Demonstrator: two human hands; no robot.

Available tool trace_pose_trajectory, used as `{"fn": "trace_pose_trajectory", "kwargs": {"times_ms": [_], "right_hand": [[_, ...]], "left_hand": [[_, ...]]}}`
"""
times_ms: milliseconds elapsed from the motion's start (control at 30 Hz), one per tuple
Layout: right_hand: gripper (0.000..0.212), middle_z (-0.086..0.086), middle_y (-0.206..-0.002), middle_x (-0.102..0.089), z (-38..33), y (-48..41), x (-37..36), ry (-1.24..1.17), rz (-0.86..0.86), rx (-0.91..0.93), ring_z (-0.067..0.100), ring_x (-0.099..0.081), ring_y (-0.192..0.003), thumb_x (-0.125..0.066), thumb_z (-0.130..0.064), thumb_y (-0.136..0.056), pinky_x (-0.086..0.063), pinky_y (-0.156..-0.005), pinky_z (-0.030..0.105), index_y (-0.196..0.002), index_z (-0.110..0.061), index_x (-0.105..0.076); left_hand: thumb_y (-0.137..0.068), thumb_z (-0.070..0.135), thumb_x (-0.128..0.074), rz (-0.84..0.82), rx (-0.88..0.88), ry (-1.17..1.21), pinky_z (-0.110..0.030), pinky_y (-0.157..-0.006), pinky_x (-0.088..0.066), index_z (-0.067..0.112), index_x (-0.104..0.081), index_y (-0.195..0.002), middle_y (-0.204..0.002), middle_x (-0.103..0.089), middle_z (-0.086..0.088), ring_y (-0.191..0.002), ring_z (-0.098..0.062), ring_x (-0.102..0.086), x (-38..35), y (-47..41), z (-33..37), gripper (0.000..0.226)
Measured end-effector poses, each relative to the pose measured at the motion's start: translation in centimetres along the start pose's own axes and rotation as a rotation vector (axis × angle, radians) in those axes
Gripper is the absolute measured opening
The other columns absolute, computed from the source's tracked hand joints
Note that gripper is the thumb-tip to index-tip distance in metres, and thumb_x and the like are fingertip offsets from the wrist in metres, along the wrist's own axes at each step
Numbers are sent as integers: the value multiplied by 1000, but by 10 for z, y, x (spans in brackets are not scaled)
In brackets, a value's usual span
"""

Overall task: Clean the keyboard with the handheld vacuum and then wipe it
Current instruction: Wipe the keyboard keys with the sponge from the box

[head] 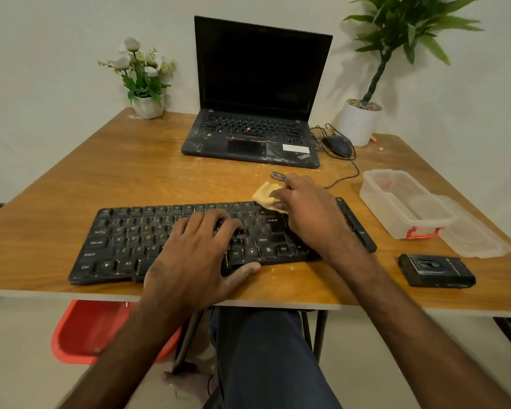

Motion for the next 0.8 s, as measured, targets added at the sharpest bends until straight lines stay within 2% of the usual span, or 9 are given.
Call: {"fn": "trace_pose_trajectory", "kwargs": {"times_ms": [67, 233, 333, 467, 533, 667, 800], "right_hand": [[41, 2, -122, -56, -12, 9, 1, -13, 12, 56, 17, -50, -109, -66, -19, -91, -49, -92, 36, -131, -22, -60], [47, 4, -110, -61, -31, 49, 10, 38, 54, 283, 18, -56, -97, -79, -27, -75, -49, -73, 33, -120, -20, -67], [46, 5, -105, -62, -19, 33, 10, 113, 75, 264, 20, -56, -94, -79, -26, -76, -45, -71, 32, -120, -24, -67], [42, 2, -114, -54, 0, 0, 5, 105, -40, 168, 18, -48, -104, -63, -22, -93, -30, -77, 28, -134, -31, -57], [39, 4, -112, -56, -6, 7, 6, 39, -57, 195, 19, -51, -103, -60, -21, -94, -33, -79, 29, -132, -27, -59], [43, 7, -110, -61, -20, 50, 13, -92, -6, 272, 21, -57, -96, -68, -18, -83, -45, -76, 36, -125, -21, -65], [44, 4, -109, -60, -20, 61, 15, -34, 42, 329, 18, -53, -94, -64, -25, -82, -42, -73, 32, -127, -26, -63]], "left_hand": [[-88, 81, -31, 6, 3, 5, -44, -95, -50, 23, -53, -130, -128, -55, -4, -114, -22, -55, -1, 1, 0, 74], [-88, 82, -28, -22, -7, 6, -43, -100, -47, 23, -51, -135, -134, -52, -2, -121, -20, -52, -4, 0, 0, 79], [-88, 82, -28, -36, -7, 10, -45, -101, -46, 23, -50, -135, -135, -52, -3, -122, -22, -51, -4, -1, 0, 79], [-87, 82, -28, -44, -1, 28, -44, -103, -45, 26, -47, -136, -136, -50, 0, -124, -20, -49, -3, -1, -1, 78], [-87, 83, -27, -40, 1, 34, -43, -104, -44, 26, -47, -136, -136, -50, 0, -124, -19, -49, -3, 0, -1, 77], [-87, 82, -32, -22, 2, 38, -42, -100, -47, 23, -48, -135, -133, -53, -1, -121, -20, -52, -3, -1, 0, 78], [-88, 82, -31, -31, -3, 19, -42, -99, -46, 21, -47, -138, -135, -53, -2, -122, -20, -51, -3, 0, 0, 80]]}}
Point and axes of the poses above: each hand's wrist, its own y-axis away from the middle knuckle, its own x-axis out of the back of the hand, z = x × y, the point moved 4 cm from there along -y, towards the middle knuckle
